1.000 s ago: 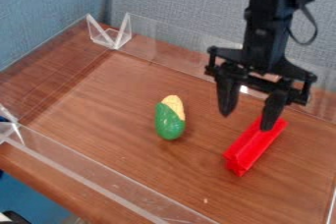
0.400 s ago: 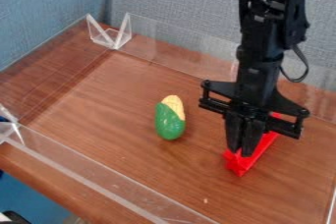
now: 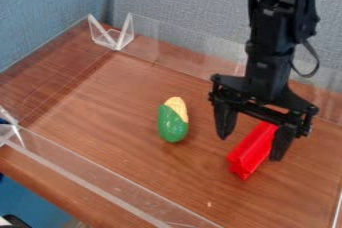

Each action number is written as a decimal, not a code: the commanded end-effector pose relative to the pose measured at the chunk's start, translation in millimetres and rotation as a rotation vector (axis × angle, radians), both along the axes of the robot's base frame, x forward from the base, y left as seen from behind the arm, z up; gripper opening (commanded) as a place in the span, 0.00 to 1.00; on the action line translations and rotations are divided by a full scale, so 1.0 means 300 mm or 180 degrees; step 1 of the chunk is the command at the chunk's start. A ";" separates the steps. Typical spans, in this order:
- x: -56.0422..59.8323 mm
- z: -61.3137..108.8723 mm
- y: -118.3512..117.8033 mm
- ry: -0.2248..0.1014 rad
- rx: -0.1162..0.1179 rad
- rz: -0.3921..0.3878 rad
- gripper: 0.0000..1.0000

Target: Put the red object to the right side of the table

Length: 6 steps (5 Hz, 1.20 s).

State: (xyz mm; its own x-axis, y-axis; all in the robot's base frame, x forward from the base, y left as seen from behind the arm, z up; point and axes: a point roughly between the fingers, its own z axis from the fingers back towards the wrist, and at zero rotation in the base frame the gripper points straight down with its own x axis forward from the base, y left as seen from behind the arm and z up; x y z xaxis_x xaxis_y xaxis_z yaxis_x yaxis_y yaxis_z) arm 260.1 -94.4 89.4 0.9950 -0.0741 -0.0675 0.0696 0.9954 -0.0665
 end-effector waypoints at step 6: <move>0.111 0.112 0.150 -0.0189 0.0066 0.0140 1.00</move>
